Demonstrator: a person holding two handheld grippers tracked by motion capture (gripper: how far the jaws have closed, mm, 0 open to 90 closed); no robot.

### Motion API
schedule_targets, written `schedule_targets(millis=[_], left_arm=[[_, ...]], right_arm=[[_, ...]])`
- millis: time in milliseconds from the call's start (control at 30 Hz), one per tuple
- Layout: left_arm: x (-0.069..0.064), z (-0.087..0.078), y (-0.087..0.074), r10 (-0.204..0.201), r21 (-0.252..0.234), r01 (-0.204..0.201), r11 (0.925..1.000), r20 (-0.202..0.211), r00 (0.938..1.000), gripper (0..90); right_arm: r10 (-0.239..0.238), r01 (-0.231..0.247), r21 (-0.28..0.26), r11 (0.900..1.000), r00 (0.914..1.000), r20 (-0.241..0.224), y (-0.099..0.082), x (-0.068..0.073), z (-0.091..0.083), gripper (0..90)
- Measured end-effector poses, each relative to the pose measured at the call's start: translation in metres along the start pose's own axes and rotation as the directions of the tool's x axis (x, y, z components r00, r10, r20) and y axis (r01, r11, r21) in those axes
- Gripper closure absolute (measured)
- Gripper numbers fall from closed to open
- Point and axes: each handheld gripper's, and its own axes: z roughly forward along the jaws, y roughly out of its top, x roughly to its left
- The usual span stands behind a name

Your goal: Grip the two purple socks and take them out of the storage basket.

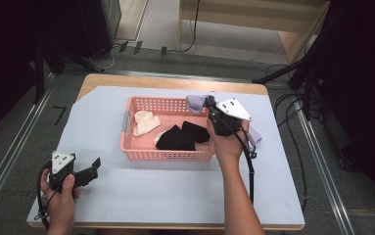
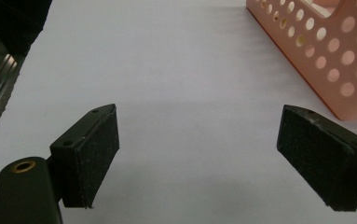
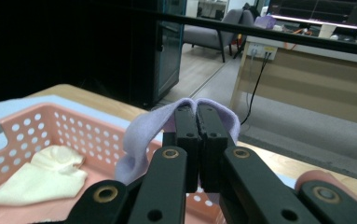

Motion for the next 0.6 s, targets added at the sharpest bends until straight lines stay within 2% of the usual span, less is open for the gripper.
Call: schedule_targets(millis=[200, 600], left_arm=[[0.0, 0.0, 0.0, -0.002, 0.0, 0.002, 1.0, 0.001, 1.0, 13.7], [0.0, 0.0, 0.0, -0.003, -0.001, 0.003, 1.0, 0.001, 1.0, 13.8]], right_arm=[[0.022, -0.02, -0.049, 0.9986, 0.9993, 0.032, 0.004, -0.012, -0.011, 89.2], [0.052, -0.045, -0.074, 0.9963, 0.9934, 0.102, 0.001, -0.036, -0.027, 89.2]])
